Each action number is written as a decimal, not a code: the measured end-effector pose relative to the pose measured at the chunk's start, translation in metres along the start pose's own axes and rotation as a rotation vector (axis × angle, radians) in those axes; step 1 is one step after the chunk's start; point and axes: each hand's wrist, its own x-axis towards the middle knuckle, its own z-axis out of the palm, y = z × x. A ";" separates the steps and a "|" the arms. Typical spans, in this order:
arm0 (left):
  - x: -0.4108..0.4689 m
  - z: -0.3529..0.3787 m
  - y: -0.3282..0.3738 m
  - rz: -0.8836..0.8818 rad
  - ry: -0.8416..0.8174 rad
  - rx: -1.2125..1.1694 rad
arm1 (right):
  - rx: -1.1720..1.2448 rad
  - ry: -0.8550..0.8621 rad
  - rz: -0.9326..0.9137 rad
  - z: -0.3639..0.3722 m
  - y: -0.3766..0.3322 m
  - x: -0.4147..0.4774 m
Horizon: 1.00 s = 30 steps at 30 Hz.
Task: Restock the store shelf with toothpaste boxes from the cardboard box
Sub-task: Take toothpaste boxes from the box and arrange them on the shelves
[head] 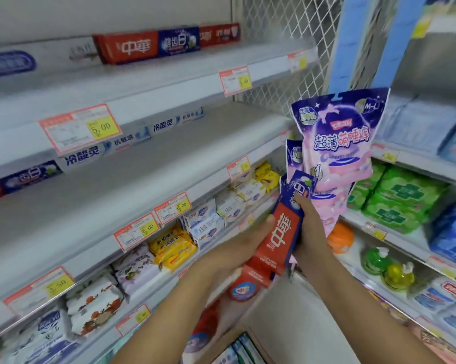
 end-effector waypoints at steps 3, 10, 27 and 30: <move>-0.009 0.000 0.041 0.086 -0.041 0.038 | -0.015 -0.022 -0.119 0.022 -0.032 -0.003; -0.031 -0.010 0.129 0.227 0.024 -0.021 | 0.026 -0.100 -0.168 0.089 -0.101 -0.018; -0.093 -0.130 0.292 0.250 0.523 0.136 | -0.697 -0.345 -0.618 0.243 -0.178 0.034; -0.086 -0.158 0.292 0.171 0.601 0.234 | -1.151 -0.284 -0.817 0.237 -0.166 0.065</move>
